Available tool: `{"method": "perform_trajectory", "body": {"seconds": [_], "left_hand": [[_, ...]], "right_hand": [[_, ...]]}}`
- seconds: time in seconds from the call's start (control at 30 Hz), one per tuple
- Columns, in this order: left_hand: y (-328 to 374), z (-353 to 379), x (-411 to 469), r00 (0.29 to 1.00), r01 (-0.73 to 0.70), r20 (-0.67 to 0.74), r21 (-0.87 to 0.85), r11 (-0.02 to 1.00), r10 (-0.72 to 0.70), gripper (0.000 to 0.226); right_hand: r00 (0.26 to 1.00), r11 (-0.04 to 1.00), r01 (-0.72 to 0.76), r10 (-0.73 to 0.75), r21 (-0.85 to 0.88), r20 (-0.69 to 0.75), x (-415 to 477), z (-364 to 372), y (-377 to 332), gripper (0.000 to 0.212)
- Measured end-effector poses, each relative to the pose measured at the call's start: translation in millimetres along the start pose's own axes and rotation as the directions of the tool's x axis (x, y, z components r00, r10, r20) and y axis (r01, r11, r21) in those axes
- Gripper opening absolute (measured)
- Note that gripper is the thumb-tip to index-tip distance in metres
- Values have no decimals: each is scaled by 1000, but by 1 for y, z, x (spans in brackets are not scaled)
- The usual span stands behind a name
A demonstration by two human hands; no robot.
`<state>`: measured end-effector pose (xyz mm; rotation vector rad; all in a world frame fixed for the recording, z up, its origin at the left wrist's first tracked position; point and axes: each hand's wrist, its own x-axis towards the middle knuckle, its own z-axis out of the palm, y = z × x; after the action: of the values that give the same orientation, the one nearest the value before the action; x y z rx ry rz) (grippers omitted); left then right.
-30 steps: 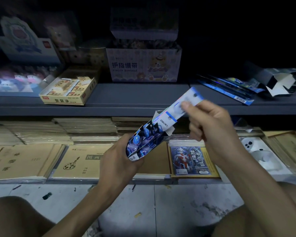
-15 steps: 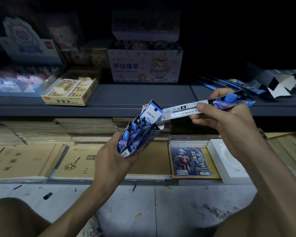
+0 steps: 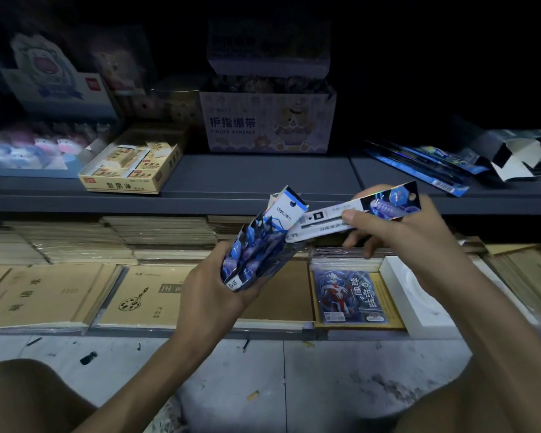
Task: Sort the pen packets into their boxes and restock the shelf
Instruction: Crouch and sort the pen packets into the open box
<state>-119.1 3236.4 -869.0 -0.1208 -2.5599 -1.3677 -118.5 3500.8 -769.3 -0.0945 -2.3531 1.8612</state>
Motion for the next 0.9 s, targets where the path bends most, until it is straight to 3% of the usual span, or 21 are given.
{"method": "perform_trajectory", "body": {"seconds": [0.17,0.23,0.3,0.37,0.57,0.73,0.83,0.9], "left_hand": [[1,2,-2,996,-78,65,159,984,68,56],[1,5,-5,994,-89,77,168,982,77,55],[1,7,-7,993,-104,79,172,980,91,53],[2,9,-8,993,-108,69,174,979,97,50],[6,8,-5,992,-124,-8,225,967,129,58],[3,12,-6,977,-203,-2,313,928,214,56],[7,15,-8,991,-131,4,204,970,133,52],[7,16,-8,998,-69,11,106,992,68,47]], "right_hand": [[997,966,-62,69,-251,21,-1,5,2,32],[996,942,-56,76,-332,48,-3,15,3,26],[990,946,-25,69,-322,125,-5,26,6,9],[981,960,-32,83,-279,173,-6,31,6,8],[994,994,-77,82,-72,78,-5,20,2,10],[985,958,-3,54,-288,167,-12,34,14,10],[989,974,-98,118,-202,94,-12,30,13,6],[991,987,-134,134,-92,1,-11,24,13,20]]}}
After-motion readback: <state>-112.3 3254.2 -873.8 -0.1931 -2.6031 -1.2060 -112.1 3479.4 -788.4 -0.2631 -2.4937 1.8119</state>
